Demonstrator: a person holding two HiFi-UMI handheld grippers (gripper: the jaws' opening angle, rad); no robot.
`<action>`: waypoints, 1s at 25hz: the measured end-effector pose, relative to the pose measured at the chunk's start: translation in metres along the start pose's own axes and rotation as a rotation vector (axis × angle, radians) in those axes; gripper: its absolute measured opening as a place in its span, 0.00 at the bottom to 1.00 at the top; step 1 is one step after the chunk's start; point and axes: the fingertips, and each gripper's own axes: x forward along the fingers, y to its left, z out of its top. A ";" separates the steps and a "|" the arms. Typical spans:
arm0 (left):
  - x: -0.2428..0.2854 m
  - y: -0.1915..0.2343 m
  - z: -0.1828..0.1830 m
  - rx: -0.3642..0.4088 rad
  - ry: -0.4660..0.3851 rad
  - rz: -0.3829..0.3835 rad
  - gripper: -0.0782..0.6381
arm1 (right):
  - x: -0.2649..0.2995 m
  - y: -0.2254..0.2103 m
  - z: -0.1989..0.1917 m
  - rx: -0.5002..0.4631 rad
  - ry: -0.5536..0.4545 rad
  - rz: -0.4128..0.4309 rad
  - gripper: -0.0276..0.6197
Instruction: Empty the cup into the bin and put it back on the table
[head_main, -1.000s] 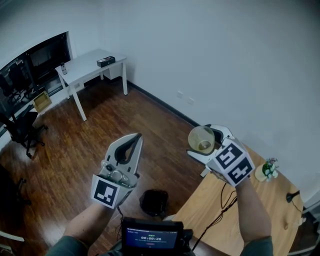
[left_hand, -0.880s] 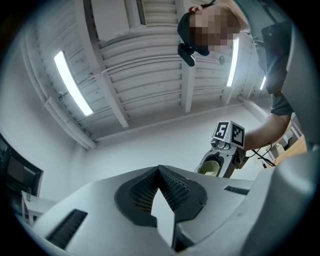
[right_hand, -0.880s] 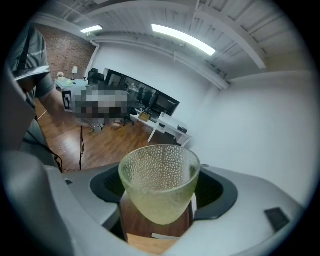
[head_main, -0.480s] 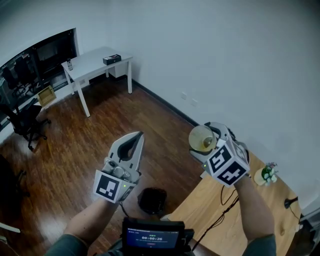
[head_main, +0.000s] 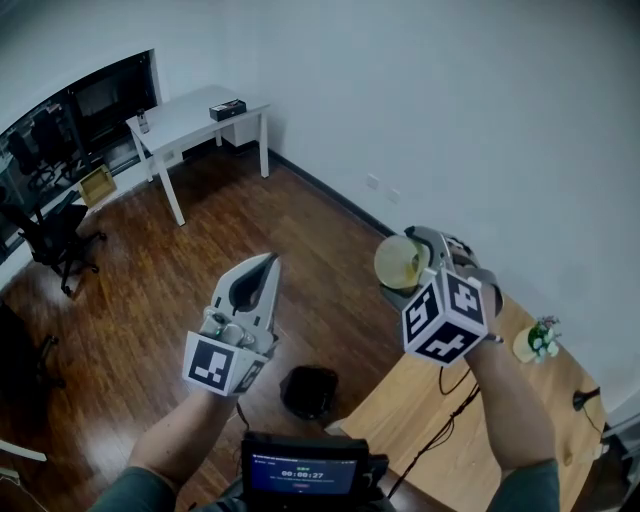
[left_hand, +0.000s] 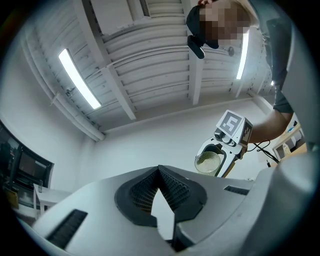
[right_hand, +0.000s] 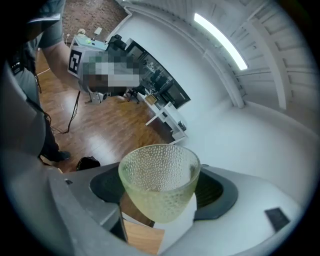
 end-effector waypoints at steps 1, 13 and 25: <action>-0.001 0.001 0.000 -0.001 0.002 0.002 0.09 | 0.001 0.002 0.000 -0.019 0.009 -0.002 0.66; -0.009 -0.003 -0.001 0.008 0.029 0.007 0.09 | 0.010 0.008 -0.002 -0.136 0.051 -0.015 0.65; -0.016 -0.003 -0.005 0.014 0.057 0.029 0.09 | 0.012 0.009 -0.003 -0.230 0.082 -0.038 0.65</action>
